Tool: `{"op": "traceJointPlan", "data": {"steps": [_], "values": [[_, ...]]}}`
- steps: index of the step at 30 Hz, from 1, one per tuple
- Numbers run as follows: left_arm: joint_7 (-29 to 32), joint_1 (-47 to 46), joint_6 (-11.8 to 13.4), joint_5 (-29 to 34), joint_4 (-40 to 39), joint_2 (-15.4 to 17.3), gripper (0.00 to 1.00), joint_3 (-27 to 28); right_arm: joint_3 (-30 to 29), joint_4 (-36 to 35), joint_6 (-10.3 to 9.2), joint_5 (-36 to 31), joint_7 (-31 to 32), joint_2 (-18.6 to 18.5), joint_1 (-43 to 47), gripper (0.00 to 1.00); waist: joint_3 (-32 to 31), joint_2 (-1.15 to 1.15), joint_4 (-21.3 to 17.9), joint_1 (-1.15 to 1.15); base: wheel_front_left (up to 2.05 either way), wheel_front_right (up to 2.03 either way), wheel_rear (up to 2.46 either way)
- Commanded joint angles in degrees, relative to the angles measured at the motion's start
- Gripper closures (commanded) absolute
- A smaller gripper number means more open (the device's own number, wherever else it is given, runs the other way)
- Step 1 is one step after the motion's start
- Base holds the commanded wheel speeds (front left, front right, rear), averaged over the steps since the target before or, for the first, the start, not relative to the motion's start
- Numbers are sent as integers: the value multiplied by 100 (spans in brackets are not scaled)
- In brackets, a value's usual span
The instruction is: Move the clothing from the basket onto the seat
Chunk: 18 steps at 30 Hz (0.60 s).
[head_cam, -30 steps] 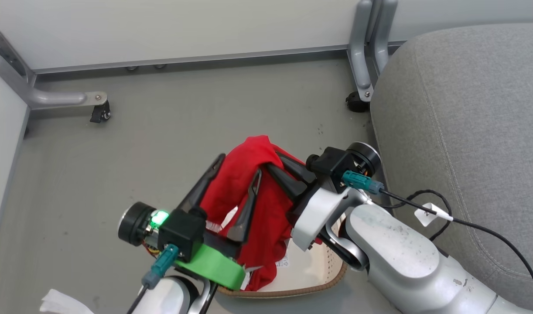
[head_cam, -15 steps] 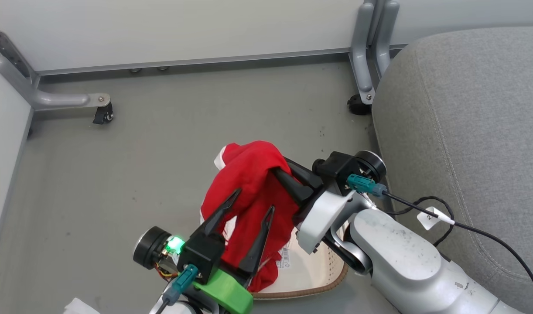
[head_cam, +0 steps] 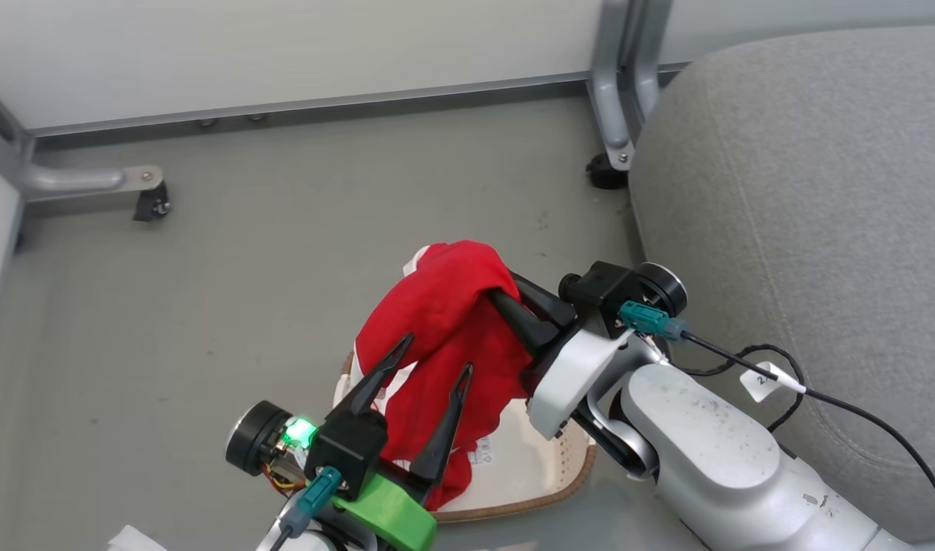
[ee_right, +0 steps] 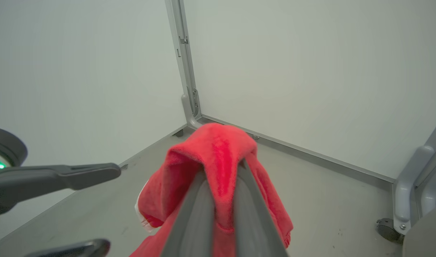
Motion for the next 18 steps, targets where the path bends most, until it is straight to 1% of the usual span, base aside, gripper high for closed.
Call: {"op": "traceJointPlan", "data": {"steps": [1, 6, 11, 18], "values": [[-18, -70, 19, -20, 18, 33, 0, 4, -49, 5, 0, 2, -62, -18, -48, 100, 78, 0, -304, 0, 0, 0, 0], [19, -100, 36, -31, -11, 99, 0, 11, -151, 34, -1, -3, -101, 8, -11, 100, 119, 0, -879, 0, 0, 0, 0], [80, -144, -6, -45, -60, 121, 0, -45, -356, 76, -1, -7, -146, -18, 87, 100, 168, 0, -1466, 0, 0, 0, 0], [220, -293, -98, -13, -165, 167, 0, -170, -892, 80, 0, -52, -206, -81, 255, 100, 411, 0, -2071, 0, 0, 0, 0]]}}
